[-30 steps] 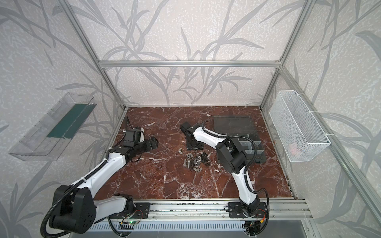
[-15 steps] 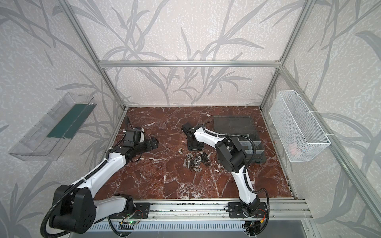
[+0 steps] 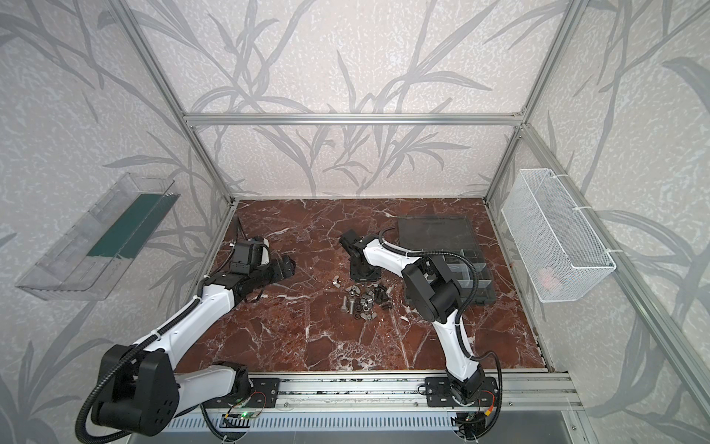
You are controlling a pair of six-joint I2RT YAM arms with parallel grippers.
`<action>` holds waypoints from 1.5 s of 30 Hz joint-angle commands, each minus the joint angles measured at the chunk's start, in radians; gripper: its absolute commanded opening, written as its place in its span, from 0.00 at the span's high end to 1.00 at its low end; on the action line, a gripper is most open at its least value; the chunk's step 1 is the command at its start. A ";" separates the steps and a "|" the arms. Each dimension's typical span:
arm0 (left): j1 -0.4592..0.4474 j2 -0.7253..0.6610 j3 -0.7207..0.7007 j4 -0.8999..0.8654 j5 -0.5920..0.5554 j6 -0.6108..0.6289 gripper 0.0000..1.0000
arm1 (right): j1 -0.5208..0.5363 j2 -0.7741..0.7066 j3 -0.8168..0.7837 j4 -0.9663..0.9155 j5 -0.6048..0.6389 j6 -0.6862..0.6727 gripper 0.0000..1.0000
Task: Sort the screws and nuts into containers
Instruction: Pick up the nut from the center of the table.
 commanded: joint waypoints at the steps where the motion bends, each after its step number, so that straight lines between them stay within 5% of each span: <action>1: -0.004 -0.008 0.001 -0.003 -0.005 0.003 0.01 | -0.002 -0.029 -0.026 -0.014 -0.018 -0.003 0.68; 16: -0.006 -0.018 -0.008 -0.003 -0.009 0.003 0.01 | 0.000 -0.047 -0.050 -0.025 -0.028 -0.010 0.69; 28: -0.008 -0.022 -0.009 -0.004 -0.013 0.003 0.01 | -0.001 -0.059 -0.045 -0.005 -0.017 -0.072 1.00; 45: -0.011 -0.006 -0.001 0.014 0.004 -0.011 0.01 | -0.112 -0.381 -0.059 -0.062 -0.035 -0.304 1.00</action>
